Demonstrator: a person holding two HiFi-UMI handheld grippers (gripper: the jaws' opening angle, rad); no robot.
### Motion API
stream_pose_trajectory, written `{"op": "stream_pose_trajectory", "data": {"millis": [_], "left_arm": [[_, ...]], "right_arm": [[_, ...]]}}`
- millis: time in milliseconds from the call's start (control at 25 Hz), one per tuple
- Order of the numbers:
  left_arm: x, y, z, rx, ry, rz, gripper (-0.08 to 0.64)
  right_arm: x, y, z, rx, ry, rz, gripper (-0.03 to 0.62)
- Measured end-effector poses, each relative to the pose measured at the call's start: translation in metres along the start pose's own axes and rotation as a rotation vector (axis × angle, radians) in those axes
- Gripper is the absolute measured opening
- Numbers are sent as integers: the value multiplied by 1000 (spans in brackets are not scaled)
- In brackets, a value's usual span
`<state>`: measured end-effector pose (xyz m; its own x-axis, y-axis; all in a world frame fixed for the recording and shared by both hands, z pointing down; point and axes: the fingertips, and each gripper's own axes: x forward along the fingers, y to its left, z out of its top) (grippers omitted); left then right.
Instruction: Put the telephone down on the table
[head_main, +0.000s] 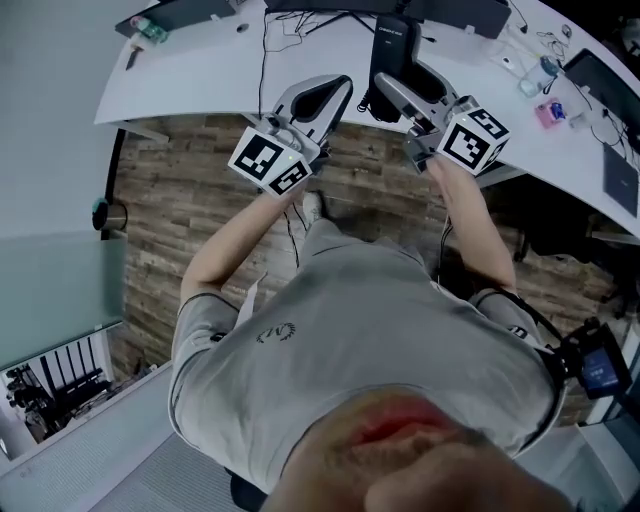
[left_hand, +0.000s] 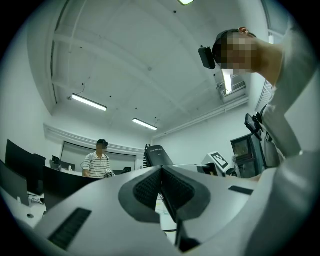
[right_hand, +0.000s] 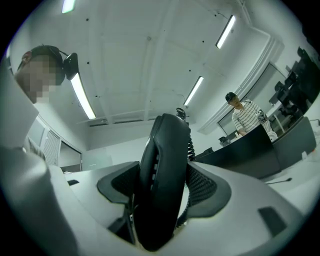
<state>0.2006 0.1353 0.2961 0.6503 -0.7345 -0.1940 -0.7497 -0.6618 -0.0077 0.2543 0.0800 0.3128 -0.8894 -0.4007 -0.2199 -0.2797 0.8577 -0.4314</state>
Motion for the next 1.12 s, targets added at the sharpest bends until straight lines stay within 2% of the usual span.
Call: {"op": "stream_pose_trajectory", "data": {"millis": [320,520,680,880,1120], "left_arm": [[-26,88,-4,-60,-46,-24,11],[-31,124,-5,-78,-71,-58,11],[-56,194,4,-117,-90,-91,11],[-78,260,2,-169,-112,-129,11],[-92,287,-7,-201,-123,-229,11]], "right_arm": [[84,-11,-26,-8,39,-44,302],[120,-18,-39,-24,28,-78,301],[188,-18,-58,-19,39,-133,301],[249,-21,-79,-12,39,-188,299],[282,-21,-104,10,40,-283,299]]}}
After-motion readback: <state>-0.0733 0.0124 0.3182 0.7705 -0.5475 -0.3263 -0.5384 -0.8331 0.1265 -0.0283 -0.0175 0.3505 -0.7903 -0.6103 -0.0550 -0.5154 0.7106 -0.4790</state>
